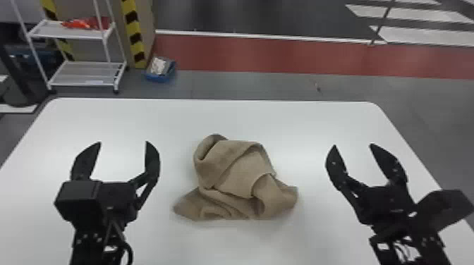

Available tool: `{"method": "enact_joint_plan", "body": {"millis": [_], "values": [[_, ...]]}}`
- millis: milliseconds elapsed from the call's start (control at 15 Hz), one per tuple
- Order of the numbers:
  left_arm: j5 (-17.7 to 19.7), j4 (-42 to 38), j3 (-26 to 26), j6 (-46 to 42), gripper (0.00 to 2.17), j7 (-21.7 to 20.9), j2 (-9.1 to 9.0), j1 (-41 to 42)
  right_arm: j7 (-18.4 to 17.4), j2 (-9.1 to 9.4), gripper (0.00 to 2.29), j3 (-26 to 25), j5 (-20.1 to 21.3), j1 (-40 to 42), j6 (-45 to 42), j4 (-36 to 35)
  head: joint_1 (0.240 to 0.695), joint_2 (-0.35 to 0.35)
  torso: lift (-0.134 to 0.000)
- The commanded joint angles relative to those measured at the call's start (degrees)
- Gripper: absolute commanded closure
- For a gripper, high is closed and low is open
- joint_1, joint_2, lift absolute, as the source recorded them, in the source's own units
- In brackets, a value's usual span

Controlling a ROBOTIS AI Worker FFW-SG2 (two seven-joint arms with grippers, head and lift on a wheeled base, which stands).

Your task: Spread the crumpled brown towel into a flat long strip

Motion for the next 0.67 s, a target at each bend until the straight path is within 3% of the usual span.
{"method": "enact_joint_plan", "body": {"millis": [0,600], "values": [[-0.1,-0.7,0.3,0.1,0.14,0.0,0.03,0.6,0.0,0.06,0.18,0.1,0.0,0.1,0.0,-0.3,0.695,-0.104,-0.124],[-0.4,-2.7,0.6,0.3,0.14,-0.9,0.12,2.0,0.0,0.06,0.18,-0.1,0.0,1.7,0.0,-1.8,0.695,-0.104,-0.124]]}}
